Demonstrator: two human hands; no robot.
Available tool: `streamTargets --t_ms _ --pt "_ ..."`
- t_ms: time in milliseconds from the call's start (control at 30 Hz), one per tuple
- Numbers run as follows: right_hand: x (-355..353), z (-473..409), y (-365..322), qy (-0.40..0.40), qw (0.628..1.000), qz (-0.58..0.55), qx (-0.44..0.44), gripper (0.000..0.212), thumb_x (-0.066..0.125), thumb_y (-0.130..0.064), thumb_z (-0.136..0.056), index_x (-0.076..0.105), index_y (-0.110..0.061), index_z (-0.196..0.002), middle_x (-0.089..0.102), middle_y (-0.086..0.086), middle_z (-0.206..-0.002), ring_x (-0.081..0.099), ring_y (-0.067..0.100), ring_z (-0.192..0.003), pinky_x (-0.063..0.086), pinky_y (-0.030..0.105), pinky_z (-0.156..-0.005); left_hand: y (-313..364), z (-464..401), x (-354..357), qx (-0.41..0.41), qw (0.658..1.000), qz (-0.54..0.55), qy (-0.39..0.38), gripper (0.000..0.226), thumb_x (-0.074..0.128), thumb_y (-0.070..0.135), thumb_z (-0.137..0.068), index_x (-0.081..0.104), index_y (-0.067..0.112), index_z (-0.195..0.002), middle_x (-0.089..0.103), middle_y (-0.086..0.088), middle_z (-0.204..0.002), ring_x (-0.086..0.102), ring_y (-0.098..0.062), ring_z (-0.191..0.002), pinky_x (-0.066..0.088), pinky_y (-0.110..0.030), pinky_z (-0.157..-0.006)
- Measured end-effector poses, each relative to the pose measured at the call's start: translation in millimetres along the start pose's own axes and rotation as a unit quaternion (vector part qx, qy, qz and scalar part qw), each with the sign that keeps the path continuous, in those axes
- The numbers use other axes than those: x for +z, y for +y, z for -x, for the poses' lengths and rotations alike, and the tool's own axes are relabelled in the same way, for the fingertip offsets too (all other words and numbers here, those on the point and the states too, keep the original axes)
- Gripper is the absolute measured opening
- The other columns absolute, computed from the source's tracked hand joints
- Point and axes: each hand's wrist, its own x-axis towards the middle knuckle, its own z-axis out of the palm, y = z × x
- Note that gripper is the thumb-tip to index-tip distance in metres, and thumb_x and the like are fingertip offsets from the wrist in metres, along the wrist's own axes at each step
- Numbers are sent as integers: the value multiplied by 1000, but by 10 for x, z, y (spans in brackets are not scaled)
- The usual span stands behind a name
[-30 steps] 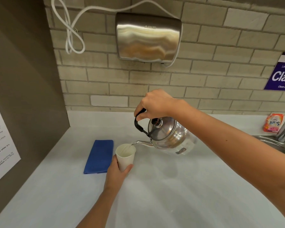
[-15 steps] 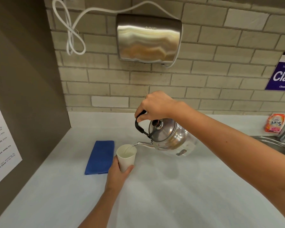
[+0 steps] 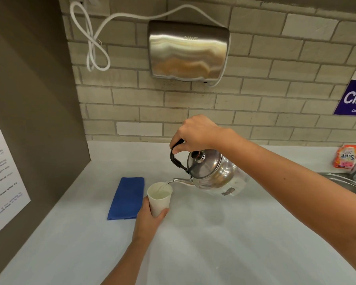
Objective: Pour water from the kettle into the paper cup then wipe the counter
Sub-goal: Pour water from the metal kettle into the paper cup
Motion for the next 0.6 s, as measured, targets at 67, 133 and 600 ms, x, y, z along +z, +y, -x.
streamTargets --t_ms 67,133,600 --pt "-8 -1 12 0 1000 2 -2 27 53 -52 -86 66 -39 -105 72 -3 -84 49 14 -67 40 27 -55 1 4 3 1 1000 -1 -1 70 78 27 -72 39 17 -130 58 -4 -118 56 -23 -107 51 -40 -91" --pt "-20 -1 20 3 1000 6 -7 27 53 -52 -86 66 -38 -105 72 -4 -85 48 14 -67 35 24 -50 -1 7 5 0 1000 -1 -3 69 78 27 -72 39 17 -129 58 -5 -119 56 -23 -108 51 -41 -92" --pt "-83 24 -8 11 1000 14 -13 26 54 -51 -86 67 -38 -105 71 -6 -83 43 11 -65 23 21 -45 2 6 5 -1 1000 -9 -1 69 77 28 -73 39 17 -129 57 -4 -119 54 -20 -103 50 -36 -88"
